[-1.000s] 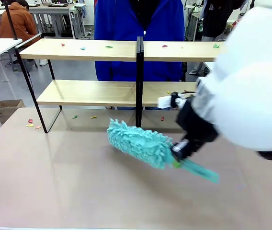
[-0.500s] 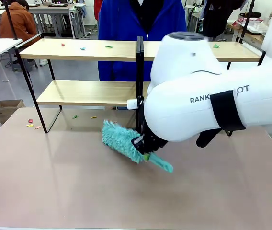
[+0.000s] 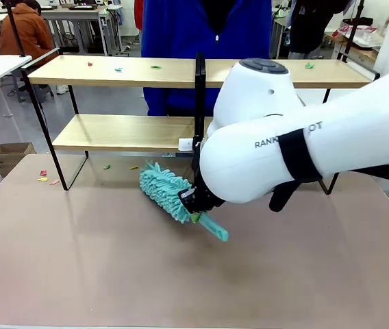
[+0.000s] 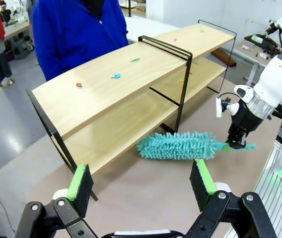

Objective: Clean the shelves.
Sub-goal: Clean a randomly selected level of the Shelf with the Duster.

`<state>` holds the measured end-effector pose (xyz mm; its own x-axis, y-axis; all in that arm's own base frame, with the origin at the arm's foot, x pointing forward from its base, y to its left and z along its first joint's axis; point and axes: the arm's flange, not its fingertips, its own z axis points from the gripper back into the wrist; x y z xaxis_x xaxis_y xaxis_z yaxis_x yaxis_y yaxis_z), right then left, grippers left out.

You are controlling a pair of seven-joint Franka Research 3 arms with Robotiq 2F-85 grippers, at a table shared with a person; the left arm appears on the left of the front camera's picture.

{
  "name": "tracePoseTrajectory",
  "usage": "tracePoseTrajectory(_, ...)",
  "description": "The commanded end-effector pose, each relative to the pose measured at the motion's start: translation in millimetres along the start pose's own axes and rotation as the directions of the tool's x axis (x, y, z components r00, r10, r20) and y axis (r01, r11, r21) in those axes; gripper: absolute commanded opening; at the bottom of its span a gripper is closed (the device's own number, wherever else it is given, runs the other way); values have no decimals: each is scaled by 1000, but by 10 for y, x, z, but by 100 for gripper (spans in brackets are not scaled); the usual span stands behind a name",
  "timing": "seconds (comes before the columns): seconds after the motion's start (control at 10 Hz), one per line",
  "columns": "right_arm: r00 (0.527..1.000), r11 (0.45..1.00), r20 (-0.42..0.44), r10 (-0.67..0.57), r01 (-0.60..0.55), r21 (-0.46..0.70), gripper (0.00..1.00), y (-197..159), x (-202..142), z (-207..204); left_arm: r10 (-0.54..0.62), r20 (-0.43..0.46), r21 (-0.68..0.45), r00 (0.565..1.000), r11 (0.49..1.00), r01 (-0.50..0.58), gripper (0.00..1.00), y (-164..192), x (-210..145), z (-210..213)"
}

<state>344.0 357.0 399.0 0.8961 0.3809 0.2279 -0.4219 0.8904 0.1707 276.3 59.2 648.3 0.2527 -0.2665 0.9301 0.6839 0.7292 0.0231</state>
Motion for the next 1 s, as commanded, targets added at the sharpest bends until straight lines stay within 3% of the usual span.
tracePoseTrajectory(0.0, 995, 995, 68, -68, 63, 75, 12, 28, 102, -14, 0, 4, 0, 1000, 1000, 0, 100, 0, 6, -7)
tracePoseTrajectory(0.3, 976, 979, 140, -168, 147, 144, 12, -70, 201, -57, 0, 4, 0, 1000, 1000, 0, 100, 0, 6, -7)
tracePoseTrajectory(0.6, 940, 963, 210, -268, 255, 84, 12, -184, 297, -109, 0, 4, 0, 1000, 1000, 0, 100, 0, 6, -7)
tracePoseTrajectory(0.9, 932, 955, 209, -296, 292, 52, 12, -146, 529, -315, 0, 4, 0, 1000, 1000, 0, 100, 0, 6, -7)
